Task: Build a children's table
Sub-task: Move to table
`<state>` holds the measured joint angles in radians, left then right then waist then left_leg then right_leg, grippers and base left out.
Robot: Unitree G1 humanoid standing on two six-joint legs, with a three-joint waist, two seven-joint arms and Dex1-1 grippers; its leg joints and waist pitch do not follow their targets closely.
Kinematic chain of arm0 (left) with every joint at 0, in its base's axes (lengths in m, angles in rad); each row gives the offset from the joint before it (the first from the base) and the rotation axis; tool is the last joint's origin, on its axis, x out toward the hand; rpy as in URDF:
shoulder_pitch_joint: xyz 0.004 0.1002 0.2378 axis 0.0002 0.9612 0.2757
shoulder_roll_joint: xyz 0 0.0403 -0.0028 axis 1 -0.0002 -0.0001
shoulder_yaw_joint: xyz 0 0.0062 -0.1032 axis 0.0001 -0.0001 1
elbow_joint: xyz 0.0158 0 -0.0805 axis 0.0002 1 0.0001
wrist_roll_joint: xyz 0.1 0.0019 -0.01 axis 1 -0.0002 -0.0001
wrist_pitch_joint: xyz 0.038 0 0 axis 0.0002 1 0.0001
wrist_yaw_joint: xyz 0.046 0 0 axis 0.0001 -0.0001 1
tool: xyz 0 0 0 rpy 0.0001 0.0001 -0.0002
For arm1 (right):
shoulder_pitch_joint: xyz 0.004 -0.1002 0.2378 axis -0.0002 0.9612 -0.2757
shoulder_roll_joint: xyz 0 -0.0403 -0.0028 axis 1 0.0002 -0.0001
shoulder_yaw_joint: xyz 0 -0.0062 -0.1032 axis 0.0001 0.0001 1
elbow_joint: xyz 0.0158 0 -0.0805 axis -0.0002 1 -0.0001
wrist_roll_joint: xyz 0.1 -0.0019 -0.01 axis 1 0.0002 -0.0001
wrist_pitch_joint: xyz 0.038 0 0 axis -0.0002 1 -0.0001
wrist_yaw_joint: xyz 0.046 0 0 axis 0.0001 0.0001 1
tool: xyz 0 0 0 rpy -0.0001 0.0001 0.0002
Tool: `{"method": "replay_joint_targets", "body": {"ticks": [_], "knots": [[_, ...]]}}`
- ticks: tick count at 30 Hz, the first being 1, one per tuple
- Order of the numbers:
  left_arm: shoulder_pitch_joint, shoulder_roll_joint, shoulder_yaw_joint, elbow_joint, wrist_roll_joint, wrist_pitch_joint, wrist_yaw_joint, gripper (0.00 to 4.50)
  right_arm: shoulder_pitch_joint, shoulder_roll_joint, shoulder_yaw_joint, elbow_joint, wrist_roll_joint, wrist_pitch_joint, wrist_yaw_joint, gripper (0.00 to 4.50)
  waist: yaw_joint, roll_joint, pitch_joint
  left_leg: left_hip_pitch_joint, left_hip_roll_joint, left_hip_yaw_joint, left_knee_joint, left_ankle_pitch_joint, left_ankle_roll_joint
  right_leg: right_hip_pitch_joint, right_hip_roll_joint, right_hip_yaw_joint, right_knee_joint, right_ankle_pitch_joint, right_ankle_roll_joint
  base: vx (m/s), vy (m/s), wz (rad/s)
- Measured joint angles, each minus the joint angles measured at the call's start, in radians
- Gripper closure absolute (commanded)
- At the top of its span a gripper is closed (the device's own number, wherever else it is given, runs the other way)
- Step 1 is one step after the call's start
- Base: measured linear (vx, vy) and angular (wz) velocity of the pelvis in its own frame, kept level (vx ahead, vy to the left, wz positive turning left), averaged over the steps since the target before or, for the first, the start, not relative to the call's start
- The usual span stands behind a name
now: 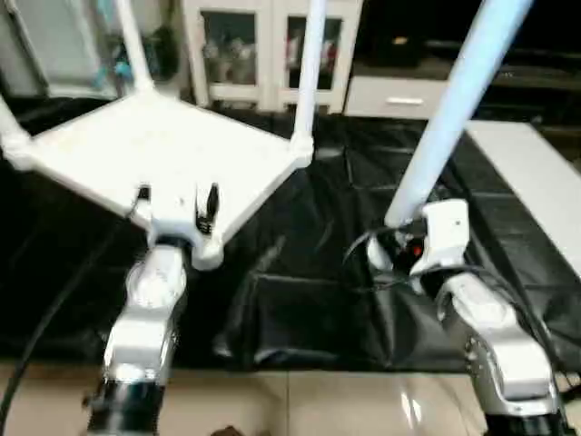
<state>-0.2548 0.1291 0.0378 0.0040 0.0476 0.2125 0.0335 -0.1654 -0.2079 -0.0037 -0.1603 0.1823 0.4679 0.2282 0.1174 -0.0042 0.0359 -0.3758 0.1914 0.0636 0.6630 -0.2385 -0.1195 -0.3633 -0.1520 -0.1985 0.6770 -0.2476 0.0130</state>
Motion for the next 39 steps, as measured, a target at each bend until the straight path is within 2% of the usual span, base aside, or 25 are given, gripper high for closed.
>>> {"method": "replay_joint_targets", "body": {"ticks": [1, 3, 5, 9, 13, 14, 15, 16, 18, 20, 23, 25, 27, 28, 29, 30, 31, 32, 33, 34, 35, 36, 37, 38, 39], "knots": [[0.009, 0.002, 0.008, 0.003, 0.008, -0.001, 0.010, 1.45, 0.002, 0.012, 0.003, 0.008, 0.002, 0.000, 0.005, 2.64, -0.019, -0.009, 0.001, -0.008, -0.001, 0.003, 0.002, 0.000, 0.021, -0.001, 0.019, 0.027, -0.020, 0.004, -0.004, -0.023, 0.262, 0.03], [0.015, -0.002, 0.018, 0.008, 0.019, 0.000, 0.025, 1.45, -0.005, 0.018, 0.027, 0.008, 0.006, 0.000, 0.024, 2.64, -0.026, -0.012, 0.002, -0.018, -0.007, 0.005, 0.000, 0.003, 0.034, 0.002, 0.053, 0.081, -0.049, 0.022, -0.043, -0.032, 0.238, 0.09], [0.014, -0.004, 0.029, 0.010, 0.029, 0.000, 0.039, 1.45, -0.031, 0.016, 0.035, 0.010, 0.007, -0.002, 0.034, 2.64, -0.027, -0.014, 0.003, -0.020, -0.017, 0.007, 0.000, 0.006, 0.032, 0.002, 0.063, 0.108, -0.055, 0.035, -0.062, -0.035, 0.178, 0.14], [0.004, 0.005, 0.025, 0.010, 0.051, 0.001, 0.045, 1.45, -0.064, 0.016, 0.042, 0.011, 0.007, -0.017, 0.039, 2.64, -0.027, -0.026, -0.002, -0.019, -0.008, 0.008, -0.015, 0.023, 0.039, -0.011, 0.078, 0.107, -0.004, 0.019, -0.075, -0.013, 0.003, 0.06], [-0.016, 0.017, 0.022, 0.010, 0.064, 0.000, 0.046, 1.45, -0.062, 0.014, 0.039, 0.023, 0.004, -0.025, 0.039, 2.64, -0.025, -0.052, -0.009, -0.017, 0.006, 0.021, -0.057, 0.045, 0.041, -0.022, 0.096, 0.098, -0.004, -0.003, -0.068, -0.030, -0.205, 0.06], [-0.020, 0.009, 0.019, 0.011, 0.062, 0.000, 0.045, 1.45, -0.059, 0.010, 0.036, 0.027, 0.004, -0.025, 0.038, 2.64, -0.015, -0.052, -0.008, -0.024, 0.007, 0.030, -0.025, 0.020, 0.086, -0.024, 0.095, 0.098, -0.007, 0.002, -0.058, -0.033, -0.235, 0.02], [-0.024, -0.004, 0.002, 0.012, 0.047, 0.000, 0.034, 1.45, -0.047, 0.006, 0.022, 0.042, 0.002, -0.025, 0.034, 2.64, 0.000, -0.056, -0.005, -0.030, -0.011, 0.051, 0.037, -0.006, 0.131, -0.022, 0.096, 0.100, -0.013, 0.006, -0.059, -0.034, -0.214, -0.03], [-0.030, -0.009, -0.008, 0.012, 0.042, 0.000, 0.029, 1.45, -0.042, 0.008, 0.010, 0.048, 0.001, -0.025, 0.031, 2.64, 0.008, -0.057, -0.004, -0.018, -0.037, 0.054, 0.035, -0.007, 0.129, -0.022, 0.096, 0.101, -0.017, 0.006, -0.054, -0.037, -0.176, -0.04], [-0.053, 0.001, -0.008, 0.012, 0.038, -0.002, 0.020, 1.45, -0.041, 0.019, -0.001, 0.049, 0.002, -0.036, 0.025, 2.64, 0.031, -0.043, -0.004, 0.006, -0.076, 0.053, -0.023, -0.002, 0.123, -0.034, 0.113, 0.096, -0.018, 0.013, -0.060, -0.038, -0.152, -0.03], [-0.059, 0.014, 0.005, 0.015, 0.035, -0.001, 0.013, 1.45, -0.037, 0.036, -0.001, 0.049, 0.004, -0.044, 0.017, 2.64, 0.056, -0.035, -0.001, 0.005, -0.075, 0.040, -0.021, -0.003, 0.125, -0.037, 0.113, 0.095, -0.018, 0.016, -0.067, -0.040, -0.085, -0.08], [-0.070, 0.015, 0.006, 0.016, 0.034, 0.000, 0.003, 1.45, -0.037, 0.039, 0.004, 0.050, 0.005, -0.047, 0.017, 2.64, 0.094, -0.009, 0.004, -0.004, -0.057, 0.018, 0.009, -0.003, 0.126, -0.036, 0.099, 0.103, -0.018, 0.022, -0.057, -0.030, 0.062, 0.00], [-0.071, 0.016, 0.007, 0.016, 0.034, 0.000, 0.002, 1.45, -0.038, 0.037, 0.005, 0.055, 0.004, -0.051, 0.018, 2.64, 0.112, -0.001, 0.003, -0.009, -0.033, 0.010, -0.002, -0.003, 0.126, -0.036, 0.089, 0.113, -0.024, 0.030, -0.039, -0.034, 0.145, 0.07], [-0.073, 0.021, 0.009, 0.021, 0.035, -0.001, 0.002, 1.45, -0.043, 0.039, 0.012, 0.059, 0.001, -0.058, 0.017, 2.64, 0.109, 0.011, 0.004, -0.005, -0.022, 0.031, -0.019, 0.021, 0.082, -0.035, 0.080, 0.116, -0.033, 0.039, -0.027, -0.027, 0.162, 0.09], [-0.072, 0.025, 0.015, 0.026, 0.035, 0.000, 0.002, 1.45, -0.049, 0.042, 0.020, 0.066, 0.000, -0.059, 0.018, 2.64, 0.100, 0.006, 0.006, -0.008, -0.034, 0.037, -0.026, 0.028, 0.081, -0.032, 0.072, 0.117, -0.041, 0.040, -0.028, -0.041, 0.260, 0.30], [-0.077, 0.032, 0.024, 0.031, 0.035, 0.000, 0.002, 1.45, -0.067, 0.045, 0.030, 0.083, -0.003, -0.064, 0.018, 2.64, 0.078, 0.010, 0.008, -0.019, -0.063, 0.022, -0.033, 0.039, 0.101, -0.030, 0.053, 0.102, -0.046, 0.037, -0.036, -0.041, 0.260, 0.30], [-0.078, 0.039, 0.027, 0.034, 0.035, 0.000, 0.002, 1.45, -0.082, 0.053, 0.031, 0.096, -0.003, -0.066, 0.017, 2.64, 0.062, 0.011, 0.011, -0.020, -0.083, 0.011, -0.034, 0.043, 0.119, -0.041, 0.048, 0.100, -0.012, 0.018, -0.057, -0.026, 0.250, 0.50], [-0.079, 0.046, 0.030, 0.035, 0.035, 0.000, 0.002, 1.45, -0.090, 0.063, 0.031, 0.101, -0.003, -0.071, 0.015, 2.64, 0.045, 0.011, 0.012, -0.027, -0.110, 0.002, -0.033, 0.047, 0.141, -0.053, 0.061, 0.101, 0.069, -0.013, -0.039, -0.027, 0.207, 0.63], [-0.082, 0.047, 0.033, 0.035, 0.035, 0.000, 0.002, 1.45, -0.093, 0.062, 0.031, 0.101, -0.005, -0.080, 0.014, 2.64, 0.043, 0.006, 0.013, -0.031, -0.130, -0.001, -0.032, 0.052, 0.152, -0.062, 0.078, 0.101, 0.113, -0.030, -0.012, -0.027, 0.207, 0.63], [-0.083, 0.047, 0.036, 0.035, 0.035, 0.000, 0.002, 1.45, -0.097, 0.062, 0.030, 0.101, -0.005, -0.084, 0.013, 2.64, 0.040, 0.000, 0.012, -0.040, -0.153, 0.001, -0.032, 0.058, 0.161, -0.068, 0.095, 0.107, 0.124, -0.041, 0.006, -0.060, 0.159, 0.56], [-0.084, 0.048, 0.041, 0.035, 0.035, 0.000, 0.002, 1.45, -0.110, 0.070, 0.029, 0.102, -0.003, -0.085, 0.011, 2.64, 0.043, -0.023, 0.011, -0.053, -0.164, 0.050, -0.029, 0.062, 0.166, -0.072, 0.106, 0.126, 0.087, -0.060, -0.038, -0.069, 0.095, 0.29], [-0.083, 0.041, 0.043, 0.039, 0.035, 0.000, 0.002, 1.45, -0.106, 0.069, 0.024, 0.101, -0.001, -0.087, 0.010, 2.64, 0.048, -0.027, 0.013, -0.065, -0.163, 0.071, -0.010, 0.058, 0.180, -0.078, 0.094, 0.137, 0.094, -0.057, -0.038, -0.069, 0.095, 0.29], [-0.083, 0.036, 0.030, 0.040, 0.035, 0.000, 0.000, 1.45, -0.093, 0.064, 0.012, 0.106, -0.002, -0.086, 0.007, 2.64, 0.064, -0.020, 0.010, -0.085, -0.159, 0.049, 0.058, 0.025, 0.204, -0.081, 0.090, 0.150, 0.090, -0.047, -0.030, -0.063, 0.117, 0.12], [-0.075, 0.033, 0.022, 0.041, 0.035, -0.001, -0.002, 1.45, -0.085, 0.057, 0.011, 0.122, -0.004, -0.086, 0.001, 2.64, 0.071, -0.026, 0.011, -0.093, -0.156, -0.001, 0.162, 0.002, 0.174, -0.078, 0.078, 0.161, 0.078, -0.032, -0.019, -0.074, 0.173, -0.08], [-0.073, 0.031, 0.019, 0.042, 0.035, -0.001, -0.004, 1.45, -0.077, 0.053, 0.009, 0.124, -0.006, -0.086, -0.002, 2.64, 0.070, -0.025, 0.012, -0.080, -0.141, -0.022, 0.171, -0.021, 0.124, -0.068, 0.064, 0.162, 0.053, -0.020, -0.015, -0.074, 0.173, -0.08], [-0.077, 0.027, 0.016, 0.040, 0.035, -0.001, -0.004, 1.45, -0.076, 0.049, 0.008, 0.124, -0.008, -0.087, -0.003, 2.64, 0.068, -0.025, 0.013, -0.059, -0.118, -0.029, 0.144, -0.044, 0.086, -0.064, 0.056, 0.167, 0.030, -0.001, -0.006, -0.099, 0.218, -0.12]]}}
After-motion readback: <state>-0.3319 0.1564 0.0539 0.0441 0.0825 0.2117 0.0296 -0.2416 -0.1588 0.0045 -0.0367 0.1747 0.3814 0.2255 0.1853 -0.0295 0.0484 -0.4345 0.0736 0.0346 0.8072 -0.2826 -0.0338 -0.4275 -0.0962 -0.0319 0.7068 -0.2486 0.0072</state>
